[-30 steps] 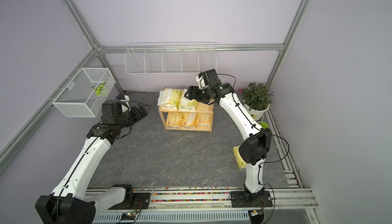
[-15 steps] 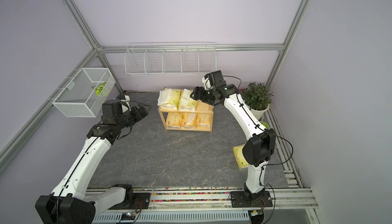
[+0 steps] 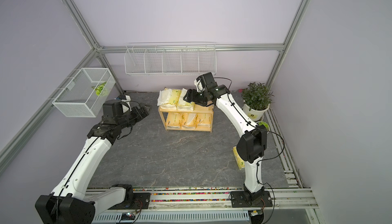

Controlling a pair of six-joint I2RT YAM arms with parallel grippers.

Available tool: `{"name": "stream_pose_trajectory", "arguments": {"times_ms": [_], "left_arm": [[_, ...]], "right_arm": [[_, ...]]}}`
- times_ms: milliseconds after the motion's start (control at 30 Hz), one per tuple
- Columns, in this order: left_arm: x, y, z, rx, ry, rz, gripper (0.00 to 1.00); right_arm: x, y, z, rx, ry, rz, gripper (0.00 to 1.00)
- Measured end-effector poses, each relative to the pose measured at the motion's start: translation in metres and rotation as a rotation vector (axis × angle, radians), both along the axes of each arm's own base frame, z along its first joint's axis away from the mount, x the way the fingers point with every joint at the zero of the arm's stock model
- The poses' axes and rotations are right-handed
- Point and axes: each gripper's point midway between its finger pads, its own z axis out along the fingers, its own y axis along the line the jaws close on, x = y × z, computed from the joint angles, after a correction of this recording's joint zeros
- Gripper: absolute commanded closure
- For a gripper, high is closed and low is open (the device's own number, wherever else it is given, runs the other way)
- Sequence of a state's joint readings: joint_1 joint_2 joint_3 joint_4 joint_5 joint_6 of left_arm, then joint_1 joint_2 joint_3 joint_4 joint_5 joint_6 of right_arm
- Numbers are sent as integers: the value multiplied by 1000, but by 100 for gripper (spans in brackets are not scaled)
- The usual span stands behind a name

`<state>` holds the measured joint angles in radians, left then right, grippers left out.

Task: Place the tissue boxes on the shelf by color
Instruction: Place a box of tissues on the shelf, then move the box of tissues to the center of the board.

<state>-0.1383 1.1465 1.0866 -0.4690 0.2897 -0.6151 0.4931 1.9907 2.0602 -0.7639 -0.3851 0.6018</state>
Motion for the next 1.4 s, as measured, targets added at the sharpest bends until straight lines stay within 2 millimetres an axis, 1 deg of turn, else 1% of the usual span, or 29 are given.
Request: {"name": "stream_pose_trajectory", "arguments": {"times_ms": [100, 200, 267, 367, 467, 533, 567, 600, 667, 733, 767, 833, 867, 900, 1000, 1133, 1233, 1300, 1400], "left_arm": [[0, -1, 0, 0, 0, -3, 0], [-2, -6, 0, 1, 0, -18, 0], [-3, -13, 2, 5, -1, -39, 0], [-7, -34, 11, 13, -20, -94, 0], [-15, -60, 18, 23, -40, -154, 0], [-25, -83, 18, 32, -47, -209, 0], [-29, -91, 17, 37, -47, -227, 0], [-36, -105, 16, 41, -48, -260, 0], [-48, -128, 16, 43, -57, -307, 0], [-64, -154, 12, 36, -66, -360, 0], [-72, -166, 7, 33, -65, -385, 0], [-88, -189, -7, 33, -41, -436, 0], [-92, -196, -13, 36, -29, -447, 0], [-95, -203, -21, 42, -16, -458, 0], [-101, -220, -39, 62, 7, -478, 0], [-105, -239, -51, 70, 7, -505, 0], [-105, -248, -58, 73, 9, -520, 0], [-103, -252, -64, 82, 15, -526, 0], [-102, -255, -73, 98, 25, -534, 0]], "right_arm": [[0, -2, -1, -12, -2, -6, 21], [3, -9, -4, -40, -7, -25, 20], [4, -17, -2, -50, -14, -42, 20], [4, -38, 12, -55, -37, -82, 20], [-1, -63, 42, -36, -91, -125, 20], [-12, -82, 68, -17, -140, -153, 20], [-18, -89, 76, -11, -157, -162, 20], [-26, -98, 85, -4, -176, -173, 20], [-43, -117, 97, 9, -200, -197, 20], [-60, -142, 97, 11, -206, -238, 20], [-67, -154, 94, 11, -202, -260, 20], [-82, -183, 79, -2, -176, -322, 20], [-88, -194, 71, -7, -161, -348, 20], [-96, -208, 59, -16, -136, -380, 20], [-117, -240, 17, -41, -47, -461, 20], [-139, -282, -50, -94, 109, -591, 20], [-155, -308, -95, -143, 221, -682, 19], [-165, -319, -114, -177, 268, -722, 19], [-175, -334, -133, -230, 313, -775, 19]]}}
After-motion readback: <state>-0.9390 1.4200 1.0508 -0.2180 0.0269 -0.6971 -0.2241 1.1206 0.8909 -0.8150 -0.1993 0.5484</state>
